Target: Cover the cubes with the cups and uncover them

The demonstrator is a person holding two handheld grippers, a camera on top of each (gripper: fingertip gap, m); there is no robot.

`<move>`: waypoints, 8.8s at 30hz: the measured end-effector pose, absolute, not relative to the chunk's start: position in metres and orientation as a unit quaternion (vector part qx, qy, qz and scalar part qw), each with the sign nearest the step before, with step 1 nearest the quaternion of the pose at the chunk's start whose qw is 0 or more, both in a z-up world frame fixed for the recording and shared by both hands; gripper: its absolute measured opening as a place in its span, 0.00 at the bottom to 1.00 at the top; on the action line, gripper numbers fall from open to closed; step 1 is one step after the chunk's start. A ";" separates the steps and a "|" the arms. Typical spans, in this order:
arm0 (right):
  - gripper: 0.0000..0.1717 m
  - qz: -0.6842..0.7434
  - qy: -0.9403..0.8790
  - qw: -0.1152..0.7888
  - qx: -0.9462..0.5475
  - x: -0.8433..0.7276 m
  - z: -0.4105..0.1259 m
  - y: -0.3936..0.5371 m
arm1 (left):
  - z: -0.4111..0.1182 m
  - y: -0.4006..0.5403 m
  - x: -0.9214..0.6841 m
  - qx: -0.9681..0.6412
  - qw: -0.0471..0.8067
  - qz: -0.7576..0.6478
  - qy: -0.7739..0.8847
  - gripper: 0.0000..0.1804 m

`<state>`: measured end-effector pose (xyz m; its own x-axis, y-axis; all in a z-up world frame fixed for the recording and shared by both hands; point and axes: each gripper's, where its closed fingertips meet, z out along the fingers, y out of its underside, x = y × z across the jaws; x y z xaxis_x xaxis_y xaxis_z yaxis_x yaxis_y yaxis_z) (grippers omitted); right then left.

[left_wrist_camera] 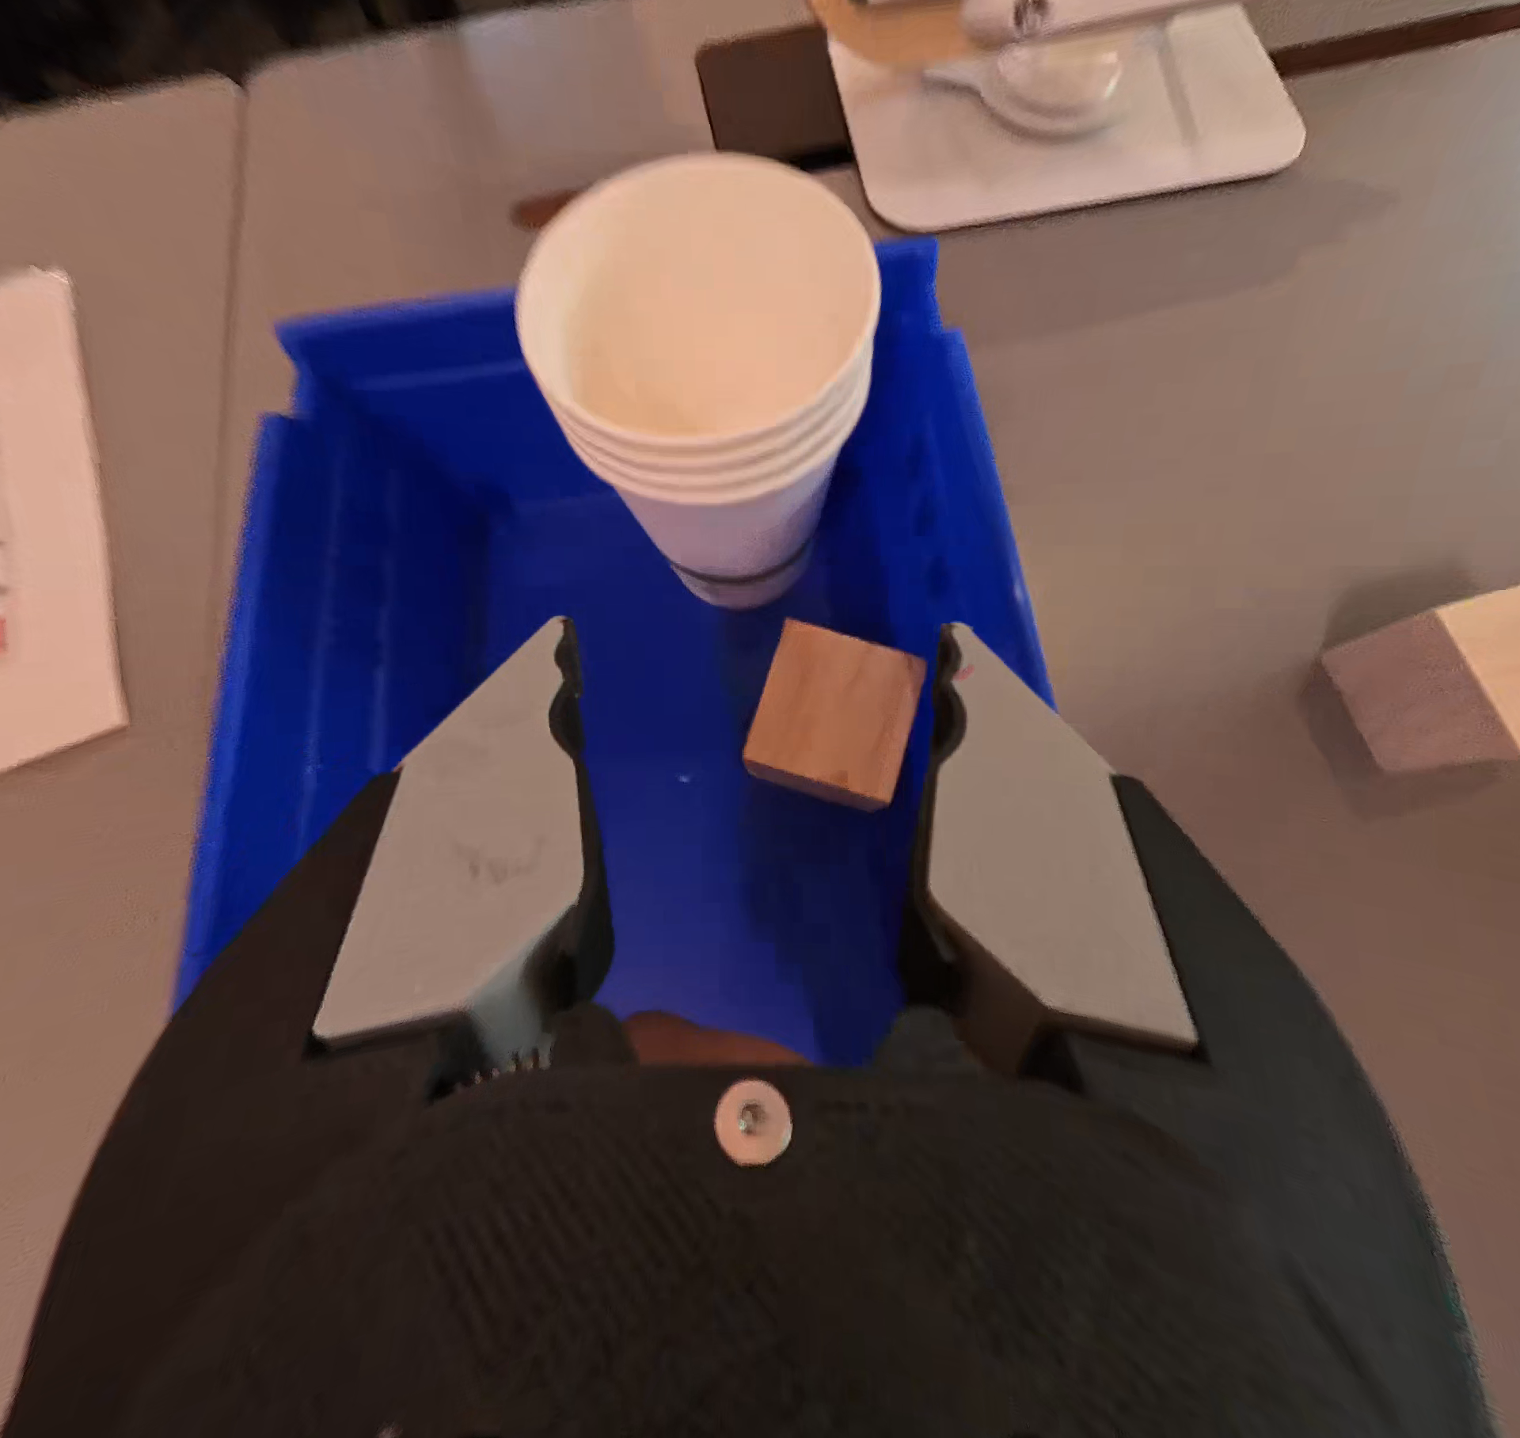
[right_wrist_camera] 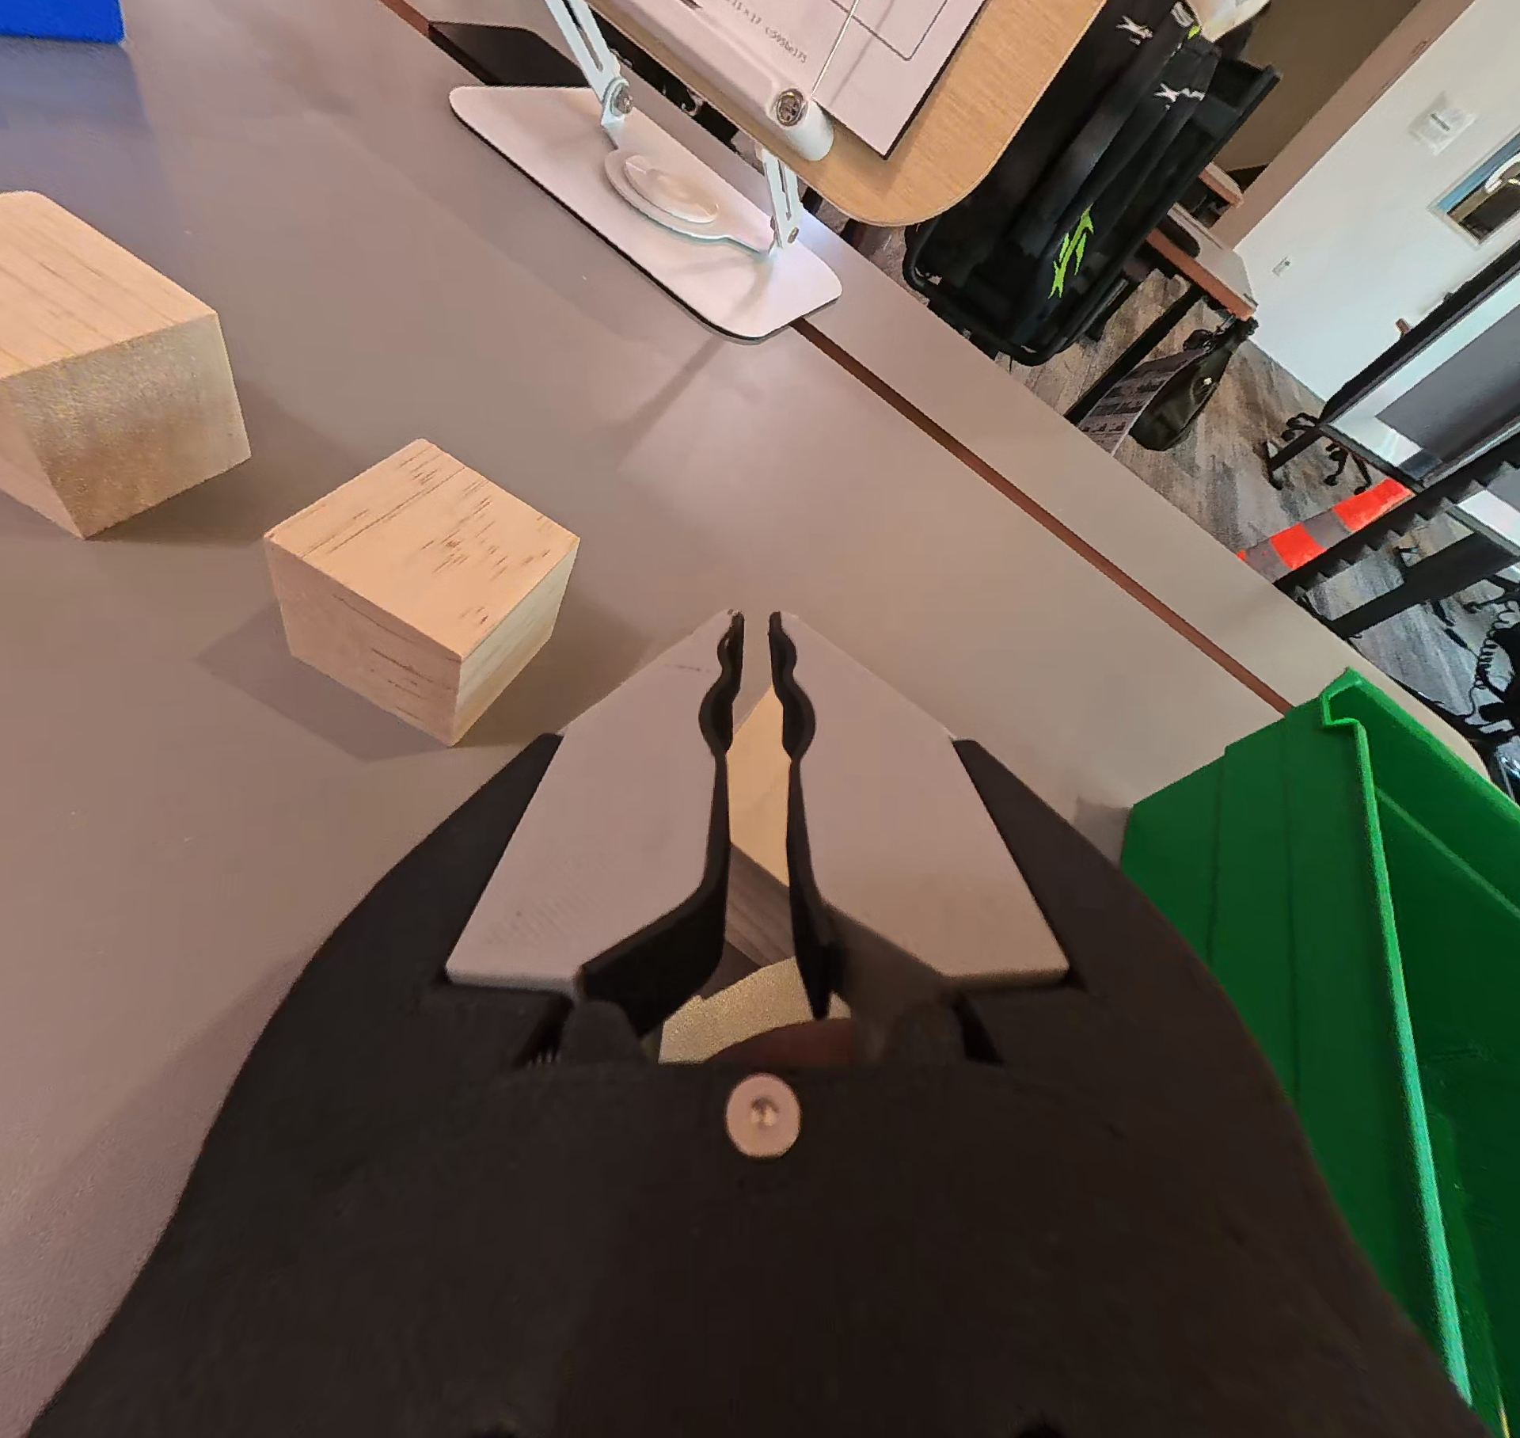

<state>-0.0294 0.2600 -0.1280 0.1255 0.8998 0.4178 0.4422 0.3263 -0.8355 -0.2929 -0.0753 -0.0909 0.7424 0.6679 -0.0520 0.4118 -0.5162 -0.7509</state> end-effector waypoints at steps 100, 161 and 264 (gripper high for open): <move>0.02 0.187 -0.651 0.543 -0.497 -0.033 -0.132 0.248 | -0.161 -0.004 -0.202 -0.798 0.435 0.311 -0.279 0.31; 0.00 0.293 -0.530 0.552 -0.573 -0.019 -0.100 0.282 | -0.187 0.019 -0.144 -0.851 0.326 0.399 -0.100 0.00; 0.26 0.711 -0.623 0.139 -0.295 0.024 -0.055 0.085 | 0.123 0.049 -0.039 -0.643 0.733 0.217 0.042 0.01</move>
<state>0.0239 0.0855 -0.0555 -0.7879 0.5647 -0.2456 0.1698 -0.1842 -0.9681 -0.0392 0.0492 0.1234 0.9027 0.2630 -0.3406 -0.3718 0.0781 -0.9250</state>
